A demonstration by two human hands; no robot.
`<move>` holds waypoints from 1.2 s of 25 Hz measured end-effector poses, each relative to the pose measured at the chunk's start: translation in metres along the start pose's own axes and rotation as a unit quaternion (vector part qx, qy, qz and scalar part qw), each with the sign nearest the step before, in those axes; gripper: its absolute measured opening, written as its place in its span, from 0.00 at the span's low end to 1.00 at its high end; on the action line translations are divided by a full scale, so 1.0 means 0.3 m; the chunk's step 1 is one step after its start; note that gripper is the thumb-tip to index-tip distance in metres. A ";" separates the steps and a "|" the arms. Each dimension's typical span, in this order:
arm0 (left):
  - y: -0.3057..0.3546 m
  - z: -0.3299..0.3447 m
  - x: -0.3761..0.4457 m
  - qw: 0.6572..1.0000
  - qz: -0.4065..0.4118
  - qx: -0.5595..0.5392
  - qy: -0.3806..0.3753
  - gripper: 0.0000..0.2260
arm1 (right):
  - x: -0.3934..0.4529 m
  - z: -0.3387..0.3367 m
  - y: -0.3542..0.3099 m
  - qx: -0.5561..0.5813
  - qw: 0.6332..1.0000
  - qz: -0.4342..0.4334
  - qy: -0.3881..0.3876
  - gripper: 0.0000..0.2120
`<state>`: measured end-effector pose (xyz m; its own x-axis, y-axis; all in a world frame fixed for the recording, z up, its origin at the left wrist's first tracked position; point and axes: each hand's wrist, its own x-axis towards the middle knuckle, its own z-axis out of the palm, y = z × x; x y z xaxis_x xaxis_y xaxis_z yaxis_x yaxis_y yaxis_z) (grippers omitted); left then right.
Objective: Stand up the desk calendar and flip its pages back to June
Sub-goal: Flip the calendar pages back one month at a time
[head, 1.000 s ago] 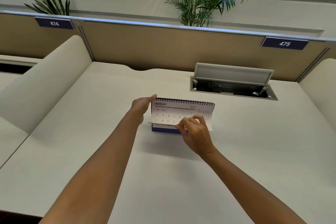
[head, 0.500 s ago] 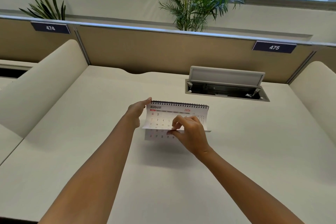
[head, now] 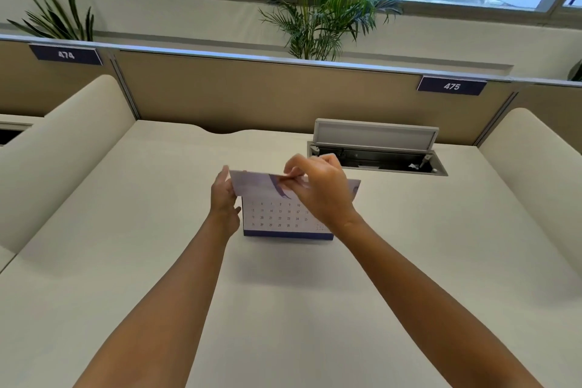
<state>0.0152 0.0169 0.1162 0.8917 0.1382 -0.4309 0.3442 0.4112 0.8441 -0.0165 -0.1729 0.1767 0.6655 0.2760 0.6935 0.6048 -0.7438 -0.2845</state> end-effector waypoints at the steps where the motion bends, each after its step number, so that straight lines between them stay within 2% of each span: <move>1: -0.010 -0.001 0.002 1.000 0.003 -0.019 -0.013 0.22 | 0.036 -0.008 0.007 -0.007 1.000 0.003 0.008 0.11; 4: -0.023 -0.009 0.012 0.999 0.025 -0.035 -0.024 0.26 | 0.147 -0.023 0.033 -0.034 0.999 0.007 0.026 0.12; 6: -0.015 -0.003 0.016 0.999 0.041 -0.020 -0.017 0.25 | 0.213 -0.028 0.056 -0.057 0.998 0.022 0.032 0.13; 9: -0.007 0.011 0.017 0.998 0.051 0.027 -0.001 0.19 | 0.282 -0.016 0.082 -0.086 0.995 0.035 0.045 0.11; 12: -0.008 0.017 0.022 0.996 0.057 0.064 0.014 0.09 | 0.302 0.024 0.085 -0.093 0.994 0.013 0.052 0.08; 17: -0.015 0.009 0.045 0.994 0.051 0.084 0.053 0.08 | 0.155 0.146 0.096 -0.071 0.995 -0.037 0.059 0.08; 21: -0.021 -0.003 0.062 0.994 0.043 0.085 0.056 0.09 | -0.114 0.300 0.095 -0.086 0.992 -0.072 -0.050 0.11; 23: -0.020 -0.009 0.064 0.992 0.055 0.105 0.054 0.13 | -0.232 0.360 0.101 -0.113 0.980 -0.110 -0.123 0.14; 26: -0.021 -0.020 0.062 0.983 0.073 0.155 0.060 0.21 | -0.326 0.395 0.126 -0.155 0.956 -0.122 -0.219 0.21; 30: -0.016 -0.033 0.065 0.978 0.098 0.174 0.053 0.25 | -0.349 0.375 0.178 -0.199 0.931 -0.127 -0.279 0.27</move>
<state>0.0281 0.0267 0.1006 0.9219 0.2832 -0.2645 0.2648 0.0381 0.9636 -0.0047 -0.1731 0.0143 0.7134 0.6646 0.2221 0.6379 -0.7471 0.1868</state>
